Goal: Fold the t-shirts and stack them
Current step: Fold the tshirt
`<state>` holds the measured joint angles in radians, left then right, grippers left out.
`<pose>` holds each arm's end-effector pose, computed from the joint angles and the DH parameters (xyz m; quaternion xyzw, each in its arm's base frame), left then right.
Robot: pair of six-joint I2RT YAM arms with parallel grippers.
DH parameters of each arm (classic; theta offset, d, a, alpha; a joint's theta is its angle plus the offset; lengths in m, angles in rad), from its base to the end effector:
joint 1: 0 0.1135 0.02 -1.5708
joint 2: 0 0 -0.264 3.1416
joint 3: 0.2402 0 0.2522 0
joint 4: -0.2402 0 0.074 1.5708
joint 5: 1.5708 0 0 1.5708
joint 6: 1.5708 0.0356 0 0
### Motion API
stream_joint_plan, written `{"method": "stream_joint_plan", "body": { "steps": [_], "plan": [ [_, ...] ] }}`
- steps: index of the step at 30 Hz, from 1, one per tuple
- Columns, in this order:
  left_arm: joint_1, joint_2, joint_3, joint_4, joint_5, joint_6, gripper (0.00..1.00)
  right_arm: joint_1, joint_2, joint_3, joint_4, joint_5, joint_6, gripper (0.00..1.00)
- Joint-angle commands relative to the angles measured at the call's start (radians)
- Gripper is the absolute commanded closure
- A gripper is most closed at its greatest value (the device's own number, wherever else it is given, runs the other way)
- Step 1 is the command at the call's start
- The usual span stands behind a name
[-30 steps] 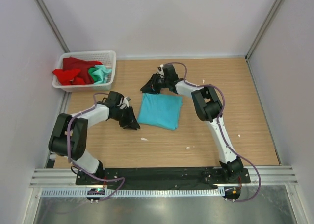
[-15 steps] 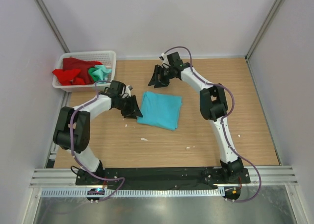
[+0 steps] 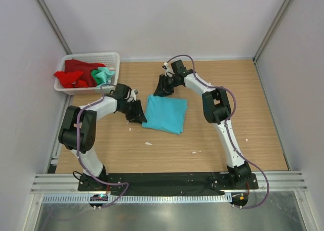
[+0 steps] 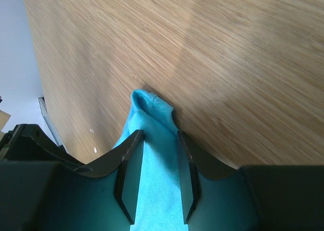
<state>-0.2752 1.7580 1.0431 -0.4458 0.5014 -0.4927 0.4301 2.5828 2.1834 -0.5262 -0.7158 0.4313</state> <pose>0.3181 -0.1076 0.1611 -0.0527 0.9483 -0.2991 0.0919 0.4934 0.2520 0.1329 -0.1105 0.8884 0.4259 0.1311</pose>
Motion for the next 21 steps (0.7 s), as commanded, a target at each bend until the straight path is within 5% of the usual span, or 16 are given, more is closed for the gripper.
{"method": "stream_joint_plan", "body": {
  "steps": [1, 8, 14, 21],
  "plan": [
    [0.002, 0.017, 0.032, 0.019, 0.026, -0.003, 0.64, 0.004, 0.011, 0.047, 0.052, -0.033, 0.023, 0.62],
    [0.001, 0.026, 0.031, 0.036, 0.037, -0.018, 0.68, 0.013, 0.036, 0.053, 0.092, -0.086, 0.06, 0.66],
    [0.002, 0.037, 0.034, 0.038, 0.043, -0.021, 0.7, 0.015, 0.042, 0.044, 0.14, -0.09, 0.093, 0.57],
    [0.002, 0.037, 0.015, 0.038, 0.042, -0.021, 0.74, 0.019, 0.069, 0.072, 0.146, -0.073, 0.096, 0.57]
  ]
}}
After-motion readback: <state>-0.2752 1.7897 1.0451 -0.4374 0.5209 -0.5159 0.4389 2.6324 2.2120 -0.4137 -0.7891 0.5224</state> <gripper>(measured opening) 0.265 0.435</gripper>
